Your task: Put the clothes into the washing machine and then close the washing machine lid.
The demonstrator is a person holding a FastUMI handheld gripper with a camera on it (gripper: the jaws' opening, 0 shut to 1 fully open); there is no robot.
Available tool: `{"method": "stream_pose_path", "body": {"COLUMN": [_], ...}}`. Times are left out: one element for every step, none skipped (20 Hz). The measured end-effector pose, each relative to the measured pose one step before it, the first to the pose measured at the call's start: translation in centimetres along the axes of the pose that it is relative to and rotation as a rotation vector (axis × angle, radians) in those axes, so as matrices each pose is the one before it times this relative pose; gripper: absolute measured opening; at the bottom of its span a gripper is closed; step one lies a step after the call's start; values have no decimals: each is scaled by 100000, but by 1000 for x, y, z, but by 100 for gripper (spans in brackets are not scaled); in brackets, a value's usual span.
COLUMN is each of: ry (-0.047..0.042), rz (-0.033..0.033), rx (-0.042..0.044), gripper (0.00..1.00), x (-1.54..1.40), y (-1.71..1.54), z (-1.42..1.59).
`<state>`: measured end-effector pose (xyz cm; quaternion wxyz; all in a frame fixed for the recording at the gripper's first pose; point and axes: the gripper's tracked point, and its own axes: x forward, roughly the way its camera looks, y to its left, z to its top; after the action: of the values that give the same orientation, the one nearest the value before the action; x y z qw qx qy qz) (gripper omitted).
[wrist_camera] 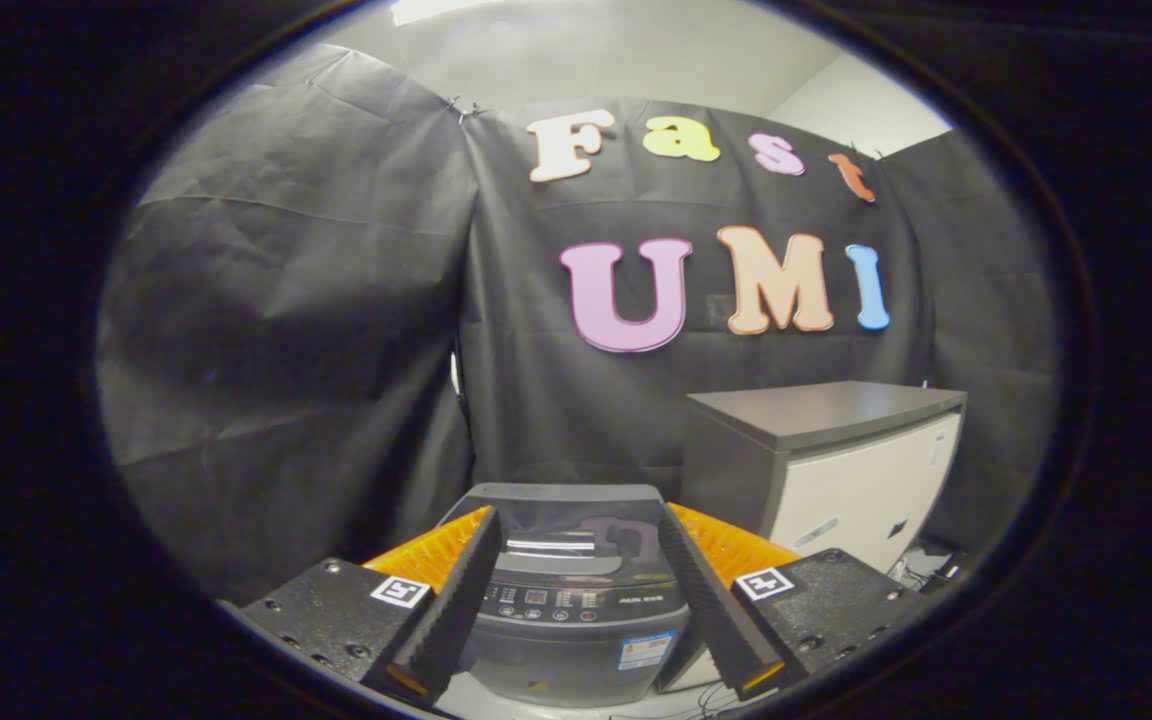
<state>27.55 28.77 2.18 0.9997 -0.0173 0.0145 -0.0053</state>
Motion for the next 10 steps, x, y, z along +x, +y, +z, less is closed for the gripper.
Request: {"method": "stream_pose_path", "body": {"ry": [-217,-7,-998,-1144,-1662,-632,-507,393,-109,922], "rz": [-1345,-783,-267,-1106,-568,-395,-89,-392,141,221], "rx": [693,1041,279,388,-20,-605,-1153,-1040,-759,-372], "gripper": [96,96,96,96,96,96,96,96,96,96], "x": [-718,-521,-758,-448,-919,-324,-588,-557,-517,-350], "y": [-577,-367,-299,-482,-426,-135,-332,-429,-231,-107], "z": [130,99,389,404,484,17,95,-234,-96,-341]}}
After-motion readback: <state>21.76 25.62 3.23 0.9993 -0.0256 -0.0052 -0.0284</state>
